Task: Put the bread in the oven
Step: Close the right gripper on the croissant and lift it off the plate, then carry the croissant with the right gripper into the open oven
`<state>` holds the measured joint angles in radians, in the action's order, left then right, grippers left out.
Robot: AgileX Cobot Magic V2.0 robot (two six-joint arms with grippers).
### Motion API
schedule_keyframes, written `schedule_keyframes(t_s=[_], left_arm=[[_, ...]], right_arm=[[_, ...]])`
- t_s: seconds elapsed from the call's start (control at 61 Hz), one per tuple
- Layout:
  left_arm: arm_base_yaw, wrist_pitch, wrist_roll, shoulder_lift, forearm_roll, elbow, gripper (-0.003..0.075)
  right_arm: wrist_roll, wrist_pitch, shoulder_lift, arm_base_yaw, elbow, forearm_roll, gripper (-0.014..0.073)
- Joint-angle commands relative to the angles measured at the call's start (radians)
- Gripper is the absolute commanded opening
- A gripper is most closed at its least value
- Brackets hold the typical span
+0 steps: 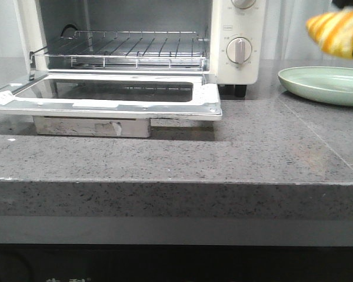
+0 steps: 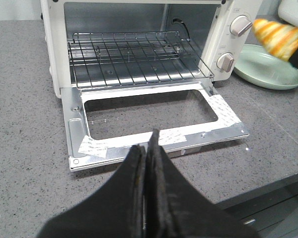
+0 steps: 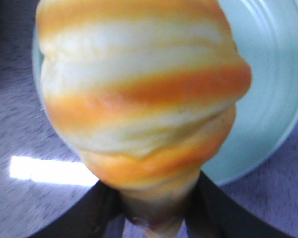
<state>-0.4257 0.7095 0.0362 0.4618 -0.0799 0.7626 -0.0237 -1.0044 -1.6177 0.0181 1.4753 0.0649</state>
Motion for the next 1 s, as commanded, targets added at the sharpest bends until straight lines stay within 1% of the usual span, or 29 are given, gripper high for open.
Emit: schedule_keyframes(t_s=[0.0, 0.213, 0.311, 0.41, 0.443, 0.475, 0.59, 0.721, 0.869, 0.984], left_arm=[[0.002, -0.076, 0.000, 0.005, -0.006, 0.026, -0.0018], [0.002, -0.076, 0.000, 0.005, -0.006, 0.026, -0.0018], [0.002, -0.076, 0.000, 0.005, -0.006, 0.026, -0.0018], [0.002, -0.076, 0.000, 0.005, -0.006, 0.026, -0.0018], [0.002, -0.076, 0.000, 0.005, -0.006, 0.026, -0.0018], [0.002, -0.076, 0.000, 0.005, -0.006, 0.026, -0.0018], [0.002, -0.076, 0.000, 0.005, -0.006, 0.026, -0.0018], [0.002, -0.076, 0.000, 0.005, -0.006, 0.026, -0.0018], [0.002, -0.076, 0.000, 0.005, -0.006, 0.026, -0.0018], [0.002, -0.076, 0.000, 0.005, -0.011, 0.026, -0.0018]], right_arm=[[-0.009, -0.020, 0.114, 0.003, 0.016, 0.055, 0.0132], [-0.009, -0.038, 0.282, -0.003, -0.109, 0.161, 0.0132], [-0.011, -0.072, 0.337, -0.012, -0.151, 0.179, 0.0132], [-0.067, -0.111, 0.376, -0.045, -0.186, 0.188, 0.0132], [-0.081, -0.113, 0.392, -0.065, -0.196, 0.201, 0.0132], [-0.093, -0.109, 0.409, -0.109, -0.207, 0.222, 0.0132], [-0.084, -0.109, 0.421, -0.228, -0.209, 0.274, 0.0132], [0.024, -0.085, 0.400, -0.374, -0.209, 0.291, 0.0132], [0.078, -0.033, 0.345, -0.466, -0.185, 0.284, 0.0132], [0.096, -0.034, 0.267, -0.512, -0.106, 0.281, 0.0132]])
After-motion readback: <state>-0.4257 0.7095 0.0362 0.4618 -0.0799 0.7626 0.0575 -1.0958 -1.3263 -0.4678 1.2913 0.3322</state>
